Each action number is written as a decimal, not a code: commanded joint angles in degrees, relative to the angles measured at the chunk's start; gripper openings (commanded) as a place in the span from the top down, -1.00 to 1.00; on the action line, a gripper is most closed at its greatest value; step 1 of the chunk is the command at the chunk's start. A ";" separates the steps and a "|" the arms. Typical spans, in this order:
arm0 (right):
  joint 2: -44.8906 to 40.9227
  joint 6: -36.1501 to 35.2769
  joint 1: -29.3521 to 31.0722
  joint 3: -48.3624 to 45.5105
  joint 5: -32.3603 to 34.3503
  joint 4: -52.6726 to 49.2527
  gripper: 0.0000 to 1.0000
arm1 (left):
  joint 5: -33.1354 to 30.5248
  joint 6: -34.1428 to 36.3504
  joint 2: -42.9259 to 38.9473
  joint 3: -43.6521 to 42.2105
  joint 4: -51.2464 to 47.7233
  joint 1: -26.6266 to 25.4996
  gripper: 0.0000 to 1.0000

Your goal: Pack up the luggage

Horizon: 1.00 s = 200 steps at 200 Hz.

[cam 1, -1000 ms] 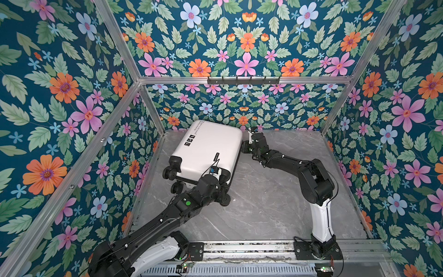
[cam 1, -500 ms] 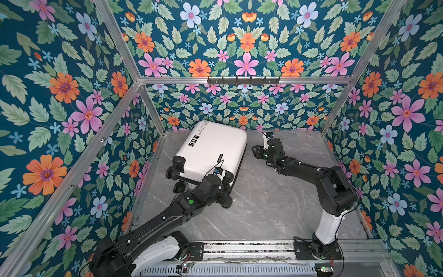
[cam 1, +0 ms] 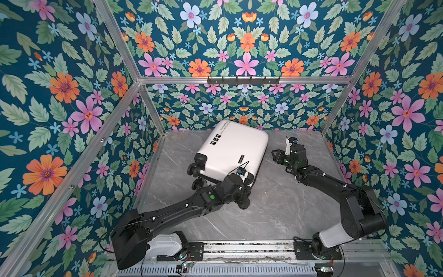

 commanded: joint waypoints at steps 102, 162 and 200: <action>-32.76 -1.34 -1.09 -18.03 14.76 -17.07 -0.33 | -9.47 0.11 -13.48 -7.47 -4.93 -1.31 0.49; -37.19 1.62 -1.09 -19.57 11.59 -20.92 -0.34 | -19.96 -4.90 -17.37 -9.65 -11.18 0.76 -0.25; -36.24 2.94 -1.09 -19.18 7.25 -21.71 -0.32 | -24.37 -7.18 -18.18 -9.64 -13.42 2.06 -0.45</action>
